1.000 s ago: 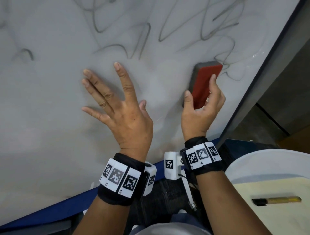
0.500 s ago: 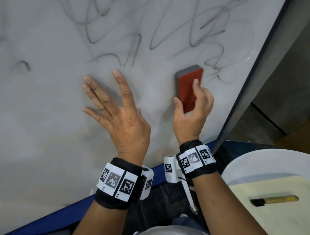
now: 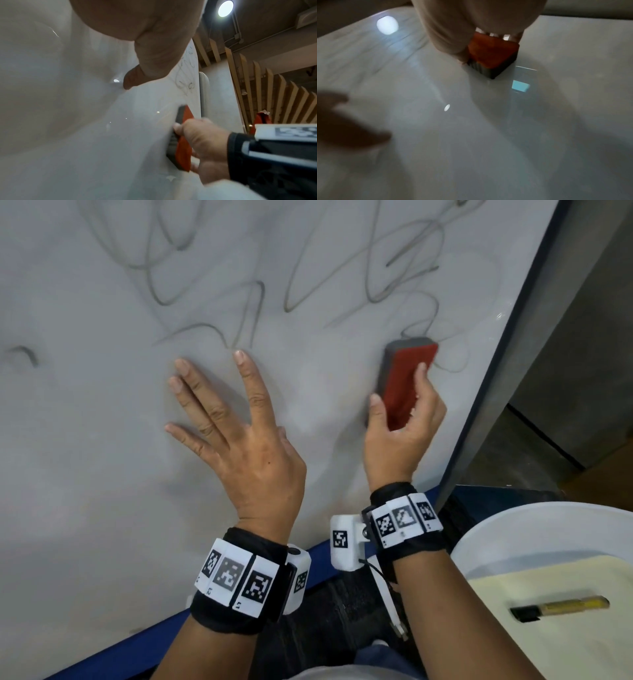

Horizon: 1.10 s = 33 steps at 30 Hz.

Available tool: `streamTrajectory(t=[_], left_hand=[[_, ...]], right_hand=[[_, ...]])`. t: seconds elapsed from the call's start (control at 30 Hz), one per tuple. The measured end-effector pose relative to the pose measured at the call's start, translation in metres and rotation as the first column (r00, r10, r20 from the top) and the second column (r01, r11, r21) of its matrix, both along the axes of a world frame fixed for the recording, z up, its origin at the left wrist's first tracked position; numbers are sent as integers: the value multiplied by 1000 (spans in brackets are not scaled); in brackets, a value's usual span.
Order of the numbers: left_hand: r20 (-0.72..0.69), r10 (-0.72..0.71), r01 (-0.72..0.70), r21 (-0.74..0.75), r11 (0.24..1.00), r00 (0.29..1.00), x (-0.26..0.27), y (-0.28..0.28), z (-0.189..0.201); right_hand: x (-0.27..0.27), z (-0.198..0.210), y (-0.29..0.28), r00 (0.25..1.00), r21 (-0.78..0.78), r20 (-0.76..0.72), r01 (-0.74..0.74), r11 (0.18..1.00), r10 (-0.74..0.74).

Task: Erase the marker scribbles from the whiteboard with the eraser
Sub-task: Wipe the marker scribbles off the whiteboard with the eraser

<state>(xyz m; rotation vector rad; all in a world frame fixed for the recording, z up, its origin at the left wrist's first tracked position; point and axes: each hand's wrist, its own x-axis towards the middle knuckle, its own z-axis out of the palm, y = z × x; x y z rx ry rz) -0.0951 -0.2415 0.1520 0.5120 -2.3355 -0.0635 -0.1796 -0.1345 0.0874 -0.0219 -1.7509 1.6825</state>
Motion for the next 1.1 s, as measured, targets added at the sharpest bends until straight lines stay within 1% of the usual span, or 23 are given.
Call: streamTrajectory(t=[0.03,0.07,0.1,0.13,0.17,0.23,0.3,0.33,0.37,0.4,0.47,0.5,0.53,0.6,0.7,0.77,0.8,0.87,0.97,1.03,1.1], left_hand=[[-1,2,-2,-4,1000,1000,0,0,0],[-5,5,-5,-9,1000,1000,0,0,-1],[-8,5,-5,-7,1000,1000,-1,1,-1],[-10,4,-4,2,1000,1000,-2,2,-1],[-8,6,-6,11,1000,1000,-3,3,-2],[5,16,-16,20,1000,1000,-5,5,-2],[24,22,-23,26,999,999,-7,7,-2],[34,25,-26,26,999,999,-7,7,-2],[43,27,-28,21,999,999,-7,7,-2],[51,28,-29,17,999,998,-8,7,-2],[62,28,-29,12,1000,998,-7,7,-2],[66,32,-32,7,999,997,-7,6,-2],[68,36,-36,2,999,997,-7,6,-2],[72,42,-42,3,999,997,-7,8,-2],[76,59,-59,-1,998,995,-9,10,-2],[82,66,-66,-6,998,994,-9,12,-1],[85,66,-65,-11,998,994,-9,13,-1],[88,64,-62,-21,998,994,-9,13,-1],[87,58,-55,-32,998,995,-8,12,-2],[83,50,-47,-38,998,995,-6,13,-2],[57,12,-11,-12,1000,998,-3,14,0]], right_hand=[[-3,0,4,998,-83,63,27,996,-22],[-4,2,4,995,-129,97,49,990,-37],[-2,6,0,994,-143,98,53,988,-39],[2,10,-5,997,-128,65,37,991,-29],[8,14,-12,1000,-77,7,11,997,-11],[18,20,-25,993,82,-101,-54,995,62],[17,21,-24,983,211,-151,-71,975,104],[13,21,-18,983,241,-159,-56,969,96],[7,18,-11,986,230,-149,-37,972,73],[0,16,-3,992,173,-120,-21,985,42],[-11,13,9,998,2,-56,10,1000,-10],[-13,13,9,999,-48,-37,26,998,-28],[-12,14,7,999,-60,-29,35,998,-37],[-4,16,-3,999,-23,-40,16,1000,-17],[9,12,-11,992,93,-94,-70,993,78],[5,10,-2,989,176,-114,-76,982,97],[1,9,3,989,190,-115,-66,980,89],[-6,11,10,993,130,-97,-48,990,61],[-6,13,5,997,40,-82,-7,999,10],[-3,12,-1,998,5,-57,-14,1000,15],[1,7,-5,999,-6,-38,-30,1000,30]])
